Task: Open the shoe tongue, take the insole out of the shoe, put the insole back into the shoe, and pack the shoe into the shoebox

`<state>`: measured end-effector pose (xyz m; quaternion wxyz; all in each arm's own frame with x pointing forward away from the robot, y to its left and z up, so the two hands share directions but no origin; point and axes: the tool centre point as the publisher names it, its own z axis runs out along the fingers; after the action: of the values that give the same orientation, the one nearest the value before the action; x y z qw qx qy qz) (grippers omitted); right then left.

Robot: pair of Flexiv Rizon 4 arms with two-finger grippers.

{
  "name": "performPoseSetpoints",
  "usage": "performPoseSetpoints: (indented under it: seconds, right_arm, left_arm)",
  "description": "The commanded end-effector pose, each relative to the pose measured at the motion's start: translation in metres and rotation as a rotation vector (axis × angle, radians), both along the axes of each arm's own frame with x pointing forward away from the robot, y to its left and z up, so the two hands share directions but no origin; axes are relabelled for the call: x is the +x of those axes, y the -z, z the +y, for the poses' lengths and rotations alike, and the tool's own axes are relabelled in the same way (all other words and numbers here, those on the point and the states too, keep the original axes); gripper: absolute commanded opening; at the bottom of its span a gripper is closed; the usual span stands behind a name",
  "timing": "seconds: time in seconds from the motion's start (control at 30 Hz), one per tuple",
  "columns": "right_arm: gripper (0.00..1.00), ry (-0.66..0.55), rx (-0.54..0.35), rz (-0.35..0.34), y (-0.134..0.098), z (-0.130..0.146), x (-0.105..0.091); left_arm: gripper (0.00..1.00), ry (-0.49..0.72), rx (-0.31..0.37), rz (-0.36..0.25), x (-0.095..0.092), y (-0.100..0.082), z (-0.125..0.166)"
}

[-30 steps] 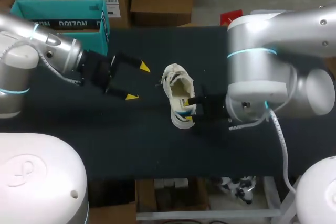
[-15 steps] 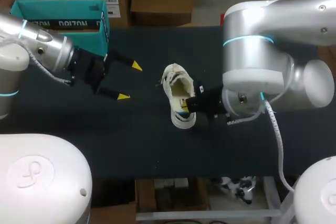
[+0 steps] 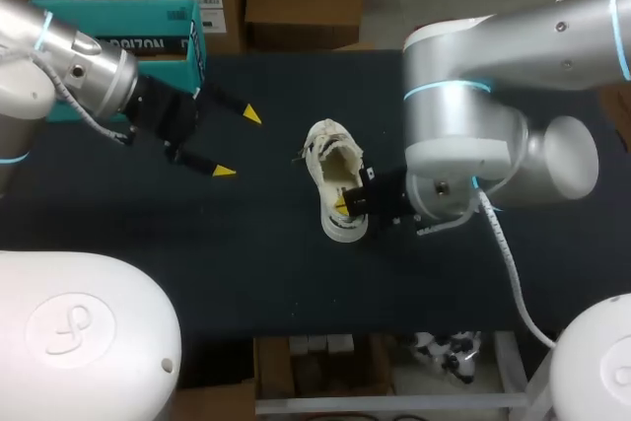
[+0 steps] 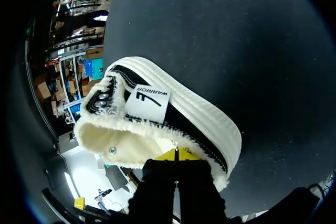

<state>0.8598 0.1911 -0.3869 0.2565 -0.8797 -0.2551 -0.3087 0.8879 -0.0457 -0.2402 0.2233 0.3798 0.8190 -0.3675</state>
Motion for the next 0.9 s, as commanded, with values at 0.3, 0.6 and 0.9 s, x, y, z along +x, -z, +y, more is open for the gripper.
performPoseSetpoints:
  seconds: [0.3, 0.6, 0.9]
  right_arm:
    - [0.00, -0.029, -0.072, 0.084, 0.005, -0.001, 0.006]
    - [0.00, -0.026, -0.101, 0.087, 0.006, -0.004, 0.009]
    - [0.00, -0.026, -0.139, 0.062, -0.005, -0.009, 0.001]
  left_arm:
    - [1.00, -0.356, 0.468, -0.132, 0.002, -0.008, -0.001]
    - [1.00, -0.597, 0.603, -0.041, 0.022, 0.002, 0.004]
    - [1.00, -0.719, 0.605, 0.088, 0.028, 0.011, 0.012]
